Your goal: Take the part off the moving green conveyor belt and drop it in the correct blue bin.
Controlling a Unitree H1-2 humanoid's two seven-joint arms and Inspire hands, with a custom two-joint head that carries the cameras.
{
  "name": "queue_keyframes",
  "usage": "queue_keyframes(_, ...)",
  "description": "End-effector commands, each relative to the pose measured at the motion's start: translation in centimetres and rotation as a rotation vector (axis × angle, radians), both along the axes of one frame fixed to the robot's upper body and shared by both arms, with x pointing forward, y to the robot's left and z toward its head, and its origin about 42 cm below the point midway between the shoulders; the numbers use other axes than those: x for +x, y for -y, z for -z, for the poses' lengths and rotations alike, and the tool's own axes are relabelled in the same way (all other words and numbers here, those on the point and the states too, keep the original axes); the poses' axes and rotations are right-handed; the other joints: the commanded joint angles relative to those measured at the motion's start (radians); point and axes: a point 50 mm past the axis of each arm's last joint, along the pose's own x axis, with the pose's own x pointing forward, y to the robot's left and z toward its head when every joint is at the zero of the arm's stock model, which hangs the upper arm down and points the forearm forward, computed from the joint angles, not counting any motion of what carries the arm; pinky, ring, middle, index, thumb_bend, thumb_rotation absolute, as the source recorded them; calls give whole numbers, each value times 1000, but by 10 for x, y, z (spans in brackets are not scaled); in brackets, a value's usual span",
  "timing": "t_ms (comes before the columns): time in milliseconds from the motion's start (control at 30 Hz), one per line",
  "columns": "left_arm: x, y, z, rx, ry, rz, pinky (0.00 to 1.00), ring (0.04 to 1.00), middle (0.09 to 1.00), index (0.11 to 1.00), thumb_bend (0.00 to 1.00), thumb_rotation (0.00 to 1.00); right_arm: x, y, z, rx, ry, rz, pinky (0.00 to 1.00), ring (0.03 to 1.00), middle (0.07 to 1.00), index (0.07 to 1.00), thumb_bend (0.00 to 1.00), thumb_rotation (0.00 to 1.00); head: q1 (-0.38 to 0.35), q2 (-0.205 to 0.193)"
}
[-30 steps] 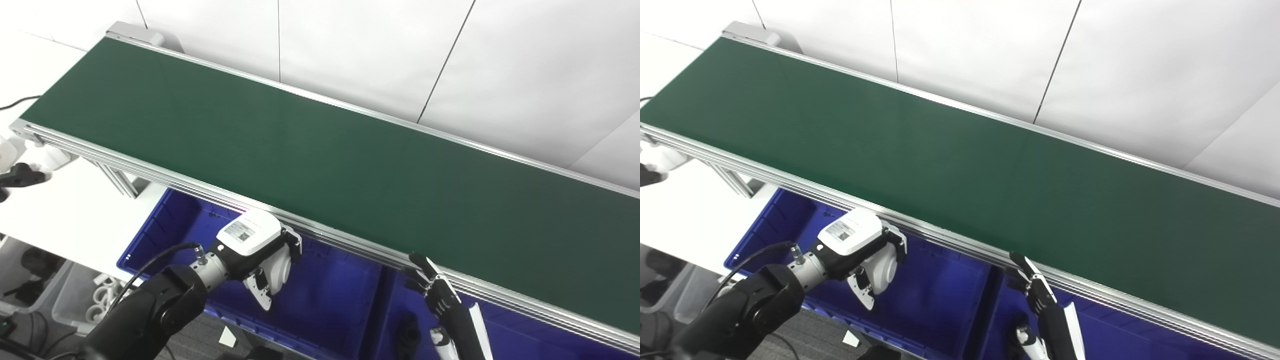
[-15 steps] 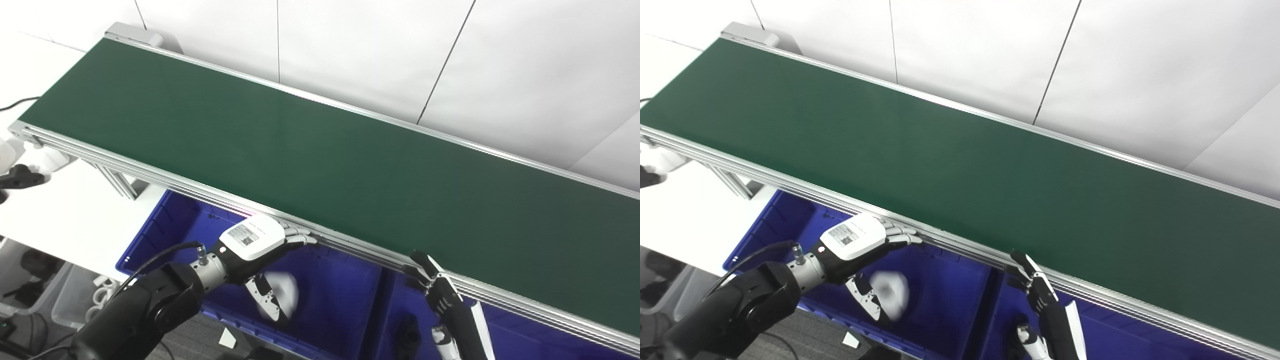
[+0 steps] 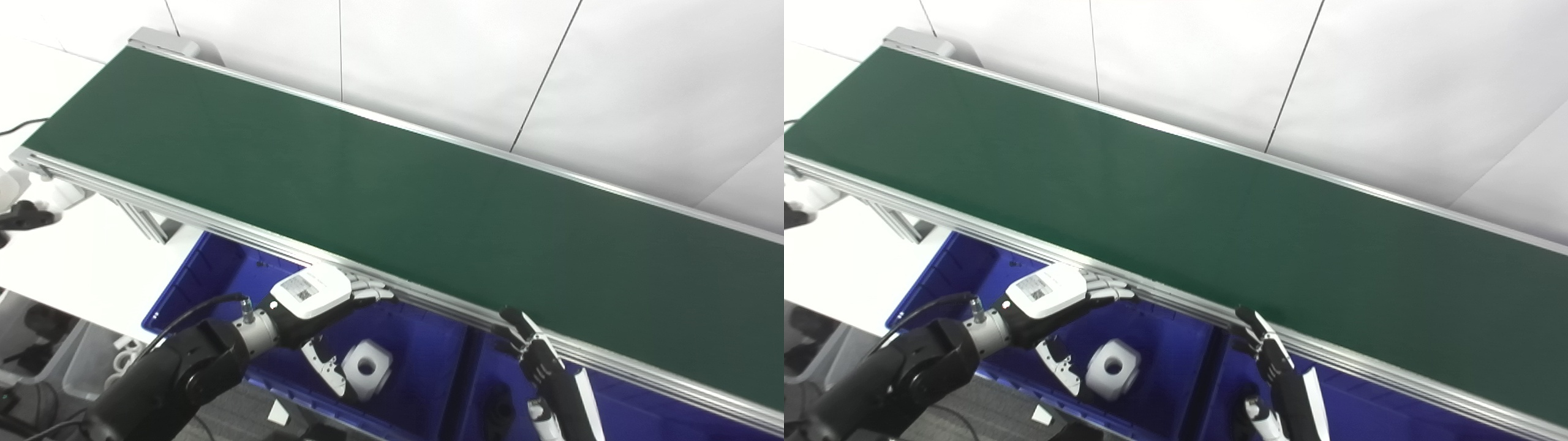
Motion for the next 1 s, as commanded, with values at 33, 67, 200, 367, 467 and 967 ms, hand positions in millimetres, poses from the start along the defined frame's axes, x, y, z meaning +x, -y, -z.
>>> queue_keyframes(33, -7, 29, -56, -346, 81, 63, 772, 845, 866, 835, 1000, 661, 0, -1, -10, 23, 23, 10, 771, 834, 900, 880, 899, 949, -12, 3)
queue_keyframes(67, -9, 38, -68, -443, 68, 72, 726, 824, 848, 816, 1000, 668, 0, -1, -10, 27, 20, 9, 772, 836, 899, 878, 900, 945, -14, 3)
queue_keyframes(200, -8, 62, -96, -687, -8, 105, 682, 799, 826, 794, 1000, 664, 2, -1, -7, 35, 13, 8, 769, 834, 898, 874, 889, 939, -35, -2)
queue_keyframes(367, 6, 82, -92, -943, -131, 68, 675, 797, 831, 801, 985, 652, 2, -9, 0, 13, 29, 53, 796, 871, 928, 876, 889, 957, -144, -9)
queue_keyframes(467, 13, 88, -74, -1065, -218, -9, 714, 832, 867, 846, 1000, 698, 1, -19, 2, 15, 28, 107, 804, 895, 958, 887, 909, 994, -237, -16)
queue_keyframes(967, 5, 60, 41, -849, -455, -110, 890, 963, 977, 920, 989, 710, 0, -60, 26, 36, -5, 222, 864, 930, 981, 936, 888, 1000, -497, -111)
